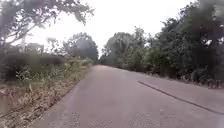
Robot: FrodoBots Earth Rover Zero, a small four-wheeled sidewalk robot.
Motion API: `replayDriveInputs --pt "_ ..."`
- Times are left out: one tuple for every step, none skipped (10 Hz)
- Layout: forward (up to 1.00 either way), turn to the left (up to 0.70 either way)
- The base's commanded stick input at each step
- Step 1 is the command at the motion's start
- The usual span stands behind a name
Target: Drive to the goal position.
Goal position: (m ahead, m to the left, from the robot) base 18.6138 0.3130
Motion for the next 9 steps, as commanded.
replayDriveInputs --pt "1.00 0.00" --pt "1.00 0.00" --pt "1.00 0.00" --pt "1.00 0.00" --pt "1.00 0.00" --pt "1.00 0.00" --pt "1.00 0.00" --pt "1.00 0.00" --pt "1.00 0.00"
